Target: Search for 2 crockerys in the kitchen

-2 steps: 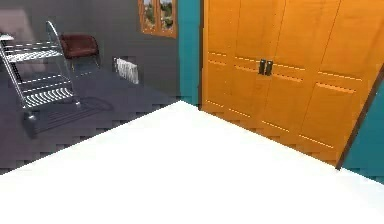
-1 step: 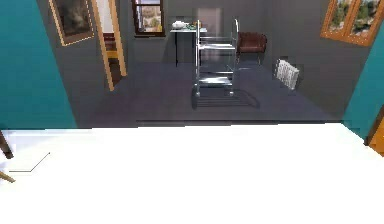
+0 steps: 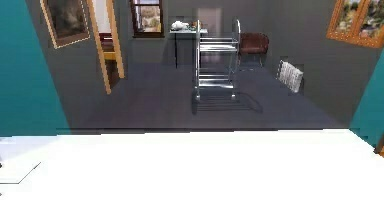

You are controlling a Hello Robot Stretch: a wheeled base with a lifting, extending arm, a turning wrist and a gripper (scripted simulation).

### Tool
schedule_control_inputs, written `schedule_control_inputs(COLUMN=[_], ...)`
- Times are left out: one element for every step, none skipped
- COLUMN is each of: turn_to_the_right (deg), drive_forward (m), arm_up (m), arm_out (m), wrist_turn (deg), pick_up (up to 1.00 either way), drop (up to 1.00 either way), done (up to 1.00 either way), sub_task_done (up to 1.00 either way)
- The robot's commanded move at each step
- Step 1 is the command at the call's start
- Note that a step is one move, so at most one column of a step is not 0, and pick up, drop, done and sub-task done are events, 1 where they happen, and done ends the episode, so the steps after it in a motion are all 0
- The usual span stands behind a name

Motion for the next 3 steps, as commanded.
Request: schedule_control_inputs(turn_to_the_right=[45.0, 33.0, 0.0], drive_forward=[0.00, 0.00, 0.25], arm_up=[0.00, 0.00, 0.00], arm_out=[0.00, 0.00, 0.00], wrist_turn=[0.0, 0.0, 0.0], pick_up=[0.00, 0.00, 0.00], drop=[0.00, 0.00, 0.00], done=[0.00, 0.00, 0.00], sub_task_done=[0.00, 0.00, 0.00])
